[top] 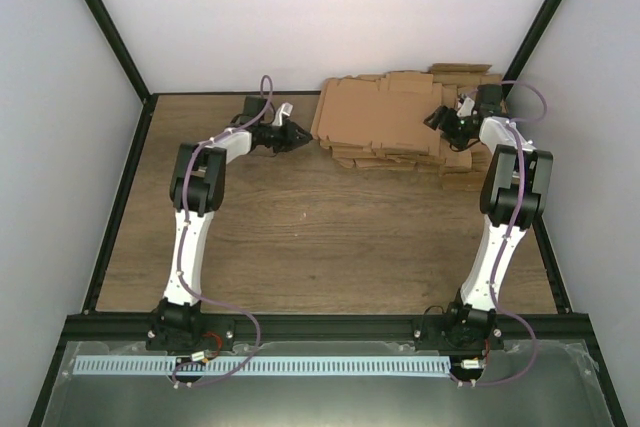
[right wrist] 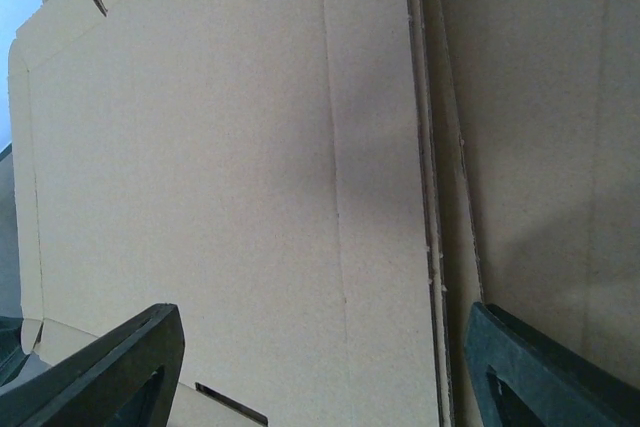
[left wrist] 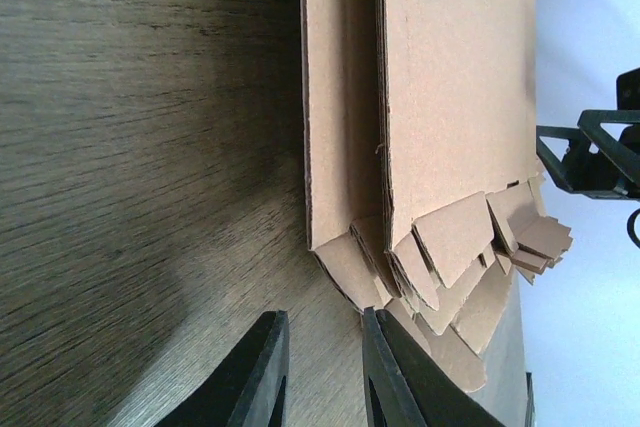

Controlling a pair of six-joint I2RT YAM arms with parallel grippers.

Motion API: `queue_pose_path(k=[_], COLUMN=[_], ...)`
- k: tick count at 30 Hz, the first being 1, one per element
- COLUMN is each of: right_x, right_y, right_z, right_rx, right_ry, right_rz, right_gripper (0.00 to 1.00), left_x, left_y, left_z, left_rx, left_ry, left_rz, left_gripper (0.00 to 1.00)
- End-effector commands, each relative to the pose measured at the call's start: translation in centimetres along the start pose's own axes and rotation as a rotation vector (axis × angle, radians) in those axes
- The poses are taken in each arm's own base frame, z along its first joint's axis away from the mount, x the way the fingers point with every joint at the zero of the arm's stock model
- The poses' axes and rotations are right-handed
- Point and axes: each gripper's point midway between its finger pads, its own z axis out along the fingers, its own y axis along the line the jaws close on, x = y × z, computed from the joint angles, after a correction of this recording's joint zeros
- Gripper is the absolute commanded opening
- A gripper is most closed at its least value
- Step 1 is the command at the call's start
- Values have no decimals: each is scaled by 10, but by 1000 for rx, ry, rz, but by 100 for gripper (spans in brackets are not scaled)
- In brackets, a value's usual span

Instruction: Fold the paper box

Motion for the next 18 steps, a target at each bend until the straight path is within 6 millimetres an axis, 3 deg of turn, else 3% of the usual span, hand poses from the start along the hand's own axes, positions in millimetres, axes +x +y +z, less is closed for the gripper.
queue_pose_path(k=[1,11,18], right_x=[2,9,13], right_y=[7,37,42], right_z=[-1,-4,-4], right_rx=[-3,-164,-188], right_ry=[9,42,52], right_rz=[-18,-9,-7], right_gripper=[80,76,71], left_x=[3,11,14], left_y=[-6,-8,-10], left_z=[9,21,27], left_rx=[24,40,40], left_ry=[21,58,70], left_rz=[26,23,30], left_gripper=[24,23,23])
